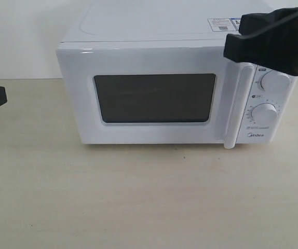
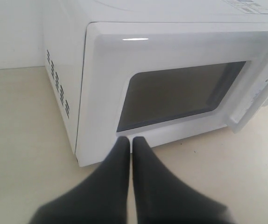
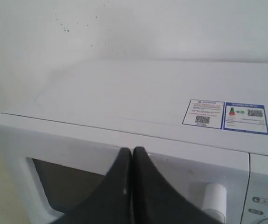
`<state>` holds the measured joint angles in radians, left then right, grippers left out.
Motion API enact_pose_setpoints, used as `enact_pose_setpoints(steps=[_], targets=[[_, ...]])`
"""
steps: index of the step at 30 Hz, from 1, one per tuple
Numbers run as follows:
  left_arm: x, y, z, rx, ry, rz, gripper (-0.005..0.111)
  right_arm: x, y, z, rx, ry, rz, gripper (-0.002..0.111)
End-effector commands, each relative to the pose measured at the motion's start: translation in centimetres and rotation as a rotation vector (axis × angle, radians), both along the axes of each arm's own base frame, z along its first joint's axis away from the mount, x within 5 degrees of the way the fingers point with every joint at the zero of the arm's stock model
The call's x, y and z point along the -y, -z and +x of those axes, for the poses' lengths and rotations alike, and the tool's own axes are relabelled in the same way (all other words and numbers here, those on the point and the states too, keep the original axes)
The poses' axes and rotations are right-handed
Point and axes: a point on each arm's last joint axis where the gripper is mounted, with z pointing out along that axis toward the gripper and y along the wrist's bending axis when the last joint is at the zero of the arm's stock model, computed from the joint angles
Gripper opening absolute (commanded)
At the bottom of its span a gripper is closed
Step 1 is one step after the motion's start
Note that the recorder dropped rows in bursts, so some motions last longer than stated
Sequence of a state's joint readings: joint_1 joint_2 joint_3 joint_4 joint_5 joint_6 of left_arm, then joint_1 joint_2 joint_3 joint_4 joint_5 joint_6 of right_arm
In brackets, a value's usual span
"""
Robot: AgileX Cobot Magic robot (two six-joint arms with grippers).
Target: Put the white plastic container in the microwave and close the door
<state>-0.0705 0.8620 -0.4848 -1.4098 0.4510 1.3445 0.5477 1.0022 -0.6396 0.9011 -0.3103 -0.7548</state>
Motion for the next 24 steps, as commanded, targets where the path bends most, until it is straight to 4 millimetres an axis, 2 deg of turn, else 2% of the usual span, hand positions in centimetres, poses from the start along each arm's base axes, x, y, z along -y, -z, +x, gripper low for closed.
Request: enact_pose_setpoints(steps=[1, 6, 9, 12, 16, 20, 24], targets=[[0.1, 0.0, -0.1, 0.001, 0.000, -0.009, 0.004, 0.7, -1.5, -1.7, 0.087, -0.039, -0.082, 0.000], [0.1, 0.0, -0.1, 0.001, 0.000, -0.009, 0.004, 2.7, -3.1, -5.0, 0.121, -0.127, -0.137, 0.000], [0.1, 0.0, -0.1, 0.001, 0.000, -0.009, 0.004, 4.4, -2.8, -6.8, 0.105, -0.113, -0.139, 0.000], [0.1, 0.0, -0.1, 0.002, -0.002, -0.009, 0.004, 6.2, -0.6, -8.4, 0.082, -0.001, -0.089, 0.000], [0.1, 0.0, -0.1, 0.002, -0.004, -0.008, 0.004, 8.2, 3.8, -10.1, 0.029, 0.174, 0.012, 0.000], [0.1, 0.0, -0.1, 0.002, -0.004, -0.008, 0.004, 8.8, 7.4, -11.0, -0.031, 0.251, 0.086, 0.000], [0.1, 0.0, -0.1, 0.002, -0.004, -0.008, 0.004, 8.9, 8.9, -11.1, -0.065, 0.259, 0.091, 0.000]])
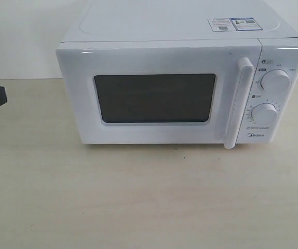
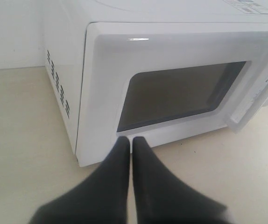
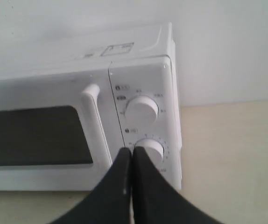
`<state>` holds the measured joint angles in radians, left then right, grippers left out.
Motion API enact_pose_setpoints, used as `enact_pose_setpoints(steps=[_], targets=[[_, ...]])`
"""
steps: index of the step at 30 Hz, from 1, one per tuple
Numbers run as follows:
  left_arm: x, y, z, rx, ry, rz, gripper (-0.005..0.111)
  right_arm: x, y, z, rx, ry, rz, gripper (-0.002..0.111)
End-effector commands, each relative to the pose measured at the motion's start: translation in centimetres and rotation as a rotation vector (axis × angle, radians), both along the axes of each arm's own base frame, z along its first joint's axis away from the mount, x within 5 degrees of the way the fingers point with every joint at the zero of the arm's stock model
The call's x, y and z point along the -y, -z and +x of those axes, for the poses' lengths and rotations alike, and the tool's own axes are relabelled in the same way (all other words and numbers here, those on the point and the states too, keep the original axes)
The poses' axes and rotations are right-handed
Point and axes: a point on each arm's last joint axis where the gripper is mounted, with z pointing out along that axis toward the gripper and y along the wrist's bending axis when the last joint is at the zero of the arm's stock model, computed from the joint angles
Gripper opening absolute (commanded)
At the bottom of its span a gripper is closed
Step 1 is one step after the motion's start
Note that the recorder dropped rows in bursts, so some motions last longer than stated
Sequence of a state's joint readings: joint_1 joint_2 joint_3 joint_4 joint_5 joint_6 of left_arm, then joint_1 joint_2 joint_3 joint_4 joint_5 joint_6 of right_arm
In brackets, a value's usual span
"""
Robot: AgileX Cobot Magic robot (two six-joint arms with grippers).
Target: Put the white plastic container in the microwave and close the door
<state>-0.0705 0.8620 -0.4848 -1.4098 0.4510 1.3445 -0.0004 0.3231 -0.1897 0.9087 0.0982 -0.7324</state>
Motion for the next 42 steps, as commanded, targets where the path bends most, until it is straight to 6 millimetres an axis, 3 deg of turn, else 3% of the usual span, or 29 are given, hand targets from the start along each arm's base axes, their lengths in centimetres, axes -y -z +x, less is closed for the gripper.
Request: enact_pose_setpoints(steps=[1, 11, 15, 17, 22, 27, 30, 36, 42], targets=[[0.1, 0.0, -0.1, 0.002, -0.004, -0.008, 0.004, 0.2, 1.1, -0.1, -0.020, 0.021, 0.021, 0.000], [0.1, 0.0, -0.1, 0.002, -0.004, -0.008, 0.004, 0.3, 0.7, -0.5, 0.032, 0.041, 0.014, 0.000], [0.1, 0.0, -0.1, 0.002, -0.004, -0.008, 0.004, 0.1, 0.7, -1.3, 0.041, 0.002, -0.106, 0.000], [0.1, 0.0, -0.1, 0.002, -0.004, -0.008, 0.004, 0.2, 1.1, -1.8, 0.010, 0.008, -0.150, 0.000], [0.1, 0.0, -0.1, 0.002, -0.004, -0.008, 0.004, 0.8, 1.8, -3.0, -0.045, 0.085, -0.055, 0.000], [0.1, 0.0, -0.1, 0.002, -0.004, -0.008, 0.004, 0.8, 2.6, -3.7, -0.100, 0.062, -0.200, 0.000], [0.1, 0.0, -0.1, 0.002, -0.004, -0.008, 0.004, 0.8, 3.3, -3.7, -0.112, 0.061, -0.195, 0.000], [0.1, 0.0, -0.1, 0.002, -0.004, -0.008, 0.004, 0.8, 6.6, -3.2, -0.123, 0.069, -0.122, 0.000], [0.1, 0.0, -0.1, 0.002, -0.004, -0.008, 0.004, 0.8, 6.6, -3.2, -0.127, 0.068, -0.130, 0.000]])
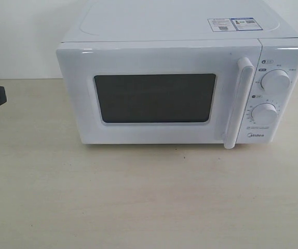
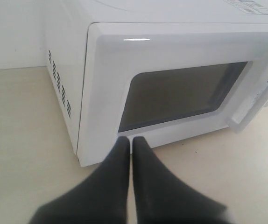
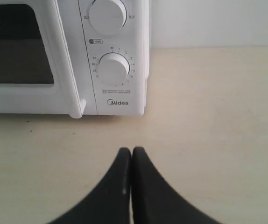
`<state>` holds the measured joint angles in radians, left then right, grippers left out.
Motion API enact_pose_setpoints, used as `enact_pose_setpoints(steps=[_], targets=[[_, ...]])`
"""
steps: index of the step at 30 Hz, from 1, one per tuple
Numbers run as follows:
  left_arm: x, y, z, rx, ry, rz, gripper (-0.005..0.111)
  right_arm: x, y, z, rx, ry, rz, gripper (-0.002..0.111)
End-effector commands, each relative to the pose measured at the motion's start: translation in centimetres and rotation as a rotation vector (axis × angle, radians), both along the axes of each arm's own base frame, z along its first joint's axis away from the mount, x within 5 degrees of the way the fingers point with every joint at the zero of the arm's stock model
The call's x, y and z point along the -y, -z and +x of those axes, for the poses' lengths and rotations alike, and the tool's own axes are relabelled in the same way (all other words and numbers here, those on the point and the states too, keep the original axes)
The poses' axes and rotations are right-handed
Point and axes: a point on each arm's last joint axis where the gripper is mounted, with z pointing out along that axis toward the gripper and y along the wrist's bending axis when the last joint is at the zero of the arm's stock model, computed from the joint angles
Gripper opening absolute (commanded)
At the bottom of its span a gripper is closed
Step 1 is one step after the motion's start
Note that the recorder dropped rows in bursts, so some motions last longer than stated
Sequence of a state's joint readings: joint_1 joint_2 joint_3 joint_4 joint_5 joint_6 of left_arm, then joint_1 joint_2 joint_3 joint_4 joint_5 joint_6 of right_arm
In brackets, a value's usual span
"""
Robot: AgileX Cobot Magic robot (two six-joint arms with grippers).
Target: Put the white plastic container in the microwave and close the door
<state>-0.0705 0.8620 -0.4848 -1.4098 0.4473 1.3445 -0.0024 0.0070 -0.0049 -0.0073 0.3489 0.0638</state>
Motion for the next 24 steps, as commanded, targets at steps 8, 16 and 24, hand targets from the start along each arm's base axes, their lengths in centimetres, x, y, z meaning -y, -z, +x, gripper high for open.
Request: enact_pose_setpoints(steps=[8, 16, 24], targets=[[0.10, -0.03, -0.14, 0.001, 0.000, -0.009, 0.004, -0.03, -0.19, 0.05, 0.038, 0.010, 0.042, 0.000], [0.10, -0.03, -0.14, 0.001, 0.000, -0.009, 0.004, -0.03, -0.12, 0.03, 0.030, 0.009, 0.040, 0.000], [0.10, -0.03, -0.14, 0.001, 0.000, -0.009, 0.004, -0.03, -0.12, 0.03, 0.030, 0.009, 0.040, 0.000]])
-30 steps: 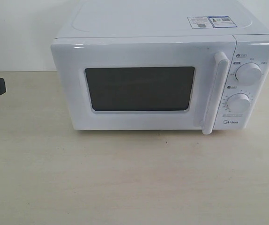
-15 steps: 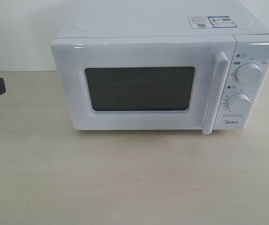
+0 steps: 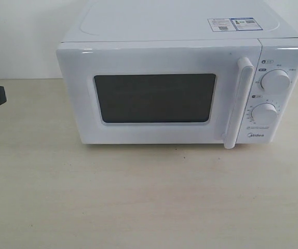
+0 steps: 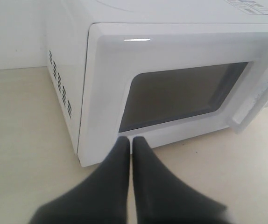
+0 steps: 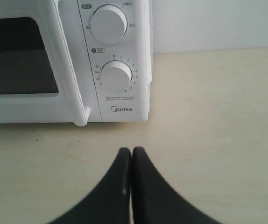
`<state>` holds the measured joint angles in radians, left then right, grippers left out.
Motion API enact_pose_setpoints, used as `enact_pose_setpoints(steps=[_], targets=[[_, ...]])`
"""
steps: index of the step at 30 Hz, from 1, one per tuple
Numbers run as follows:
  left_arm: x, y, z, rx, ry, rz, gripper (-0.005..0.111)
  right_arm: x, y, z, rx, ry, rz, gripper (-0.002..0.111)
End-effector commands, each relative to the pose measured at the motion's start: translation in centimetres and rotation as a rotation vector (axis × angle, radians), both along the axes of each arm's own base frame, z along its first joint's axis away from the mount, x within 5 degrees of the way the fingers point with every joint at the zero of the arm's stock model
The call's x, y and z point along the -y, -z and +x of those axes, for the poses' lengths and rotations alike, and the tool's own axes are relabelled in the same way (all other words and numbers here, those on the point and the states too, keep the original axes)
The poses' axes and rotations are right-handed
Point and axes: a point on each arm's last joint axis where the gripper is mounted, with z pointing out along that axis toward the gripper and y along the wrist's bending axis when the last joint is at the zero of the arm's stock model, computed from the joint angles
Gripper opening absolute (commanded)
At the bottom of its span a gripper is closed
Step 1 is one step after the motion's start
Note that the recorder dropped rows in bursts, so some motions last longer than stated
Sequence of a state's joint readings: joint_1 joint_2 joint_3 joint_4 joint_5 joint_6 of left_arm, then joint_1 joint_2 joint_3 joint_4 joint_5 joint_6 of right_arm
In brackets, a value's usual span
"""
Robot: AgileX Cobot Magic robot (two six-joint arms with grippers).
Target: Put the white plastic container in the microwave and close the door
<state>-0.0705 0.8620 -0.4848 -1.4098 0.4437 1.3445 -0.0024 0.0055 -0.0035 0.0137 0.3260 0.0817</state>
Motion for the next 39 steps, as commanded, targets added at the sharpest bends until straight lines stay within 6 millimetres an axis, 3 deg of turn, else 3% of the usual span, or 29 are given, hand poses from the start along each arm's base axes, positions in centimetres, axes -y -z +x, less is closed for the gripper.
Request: enact_pose_setpoints(steps=[1, 8, 13, 15, 19, 22, 29, 32, 33, 36, 39], targets=[[0.1, 0.0, -0.2, 0.001, 0.003, -0.010, 0.004, 0.0, 0.0, 0.0, 0.007, 0.006, 0.002, 0.000], [0.1, -0.2, -0.3, 0.009, 0.001, -0.010, 0.004, 0.0, 0.0, 0.0, 0.007, 0.006, 0.002, 0.000], [-1.5, -1.8, -4.5, 0.269, -0.123, 0.075, 0.004, 0.0, 0.0, 0.0, 0.007, 0.006, 0.002, 0.000], [-2.8, -1.4, -6.5, 0.339, -0.266, 0.016, 0.004, 0.0, 0.0, 0.0, 0.007, 0.006, 0.002, 0.000], [-5.6, -0.3, -10.5, 0.442, -0.573, -0.260, 0.004, 0.0, 0.0, 0.0, 0.007, 0.006, 0.002, 0.000], [-6.7, 0.6, -12.3, 0.494, -0.680, -0.389, 0.004, 0.0, 0.0, 0.0, 0.007, 0.006, 0.002, 0.000], [-5.9, 2.5, -11.8, 0.364, -0.609, -0.684, 0.004, 0.0, 0.1, 0.0, 0.006, 0.006, 0.002, 0.000], [-4.4, 4.0, -11.4, 0.387, -0.445, -0.384, 0.004, 0.0, 0.1, 0.0, 0.006, 0.006, 0.002, 0.000], [-3.7, 5.2, -11.3, 0.383, -0.355, -0.175, 0.004, 0.0, 0.1, 0.0, 0.006, 0.006, 0.002, 0.000], [-2.9, 8.5, -11.3, 0.252, -0.219, 0.111, 0.004, 0.0, 0.1, 0.0, 0.006, 0.006, 0.002, 0.000], [-3.4, 9.3, -11.1, 0.208, -0.266, 0.129, 0.004, 0.0, 0.1, 0.0, 0.006, 0.007, 0.004, 0.000]])
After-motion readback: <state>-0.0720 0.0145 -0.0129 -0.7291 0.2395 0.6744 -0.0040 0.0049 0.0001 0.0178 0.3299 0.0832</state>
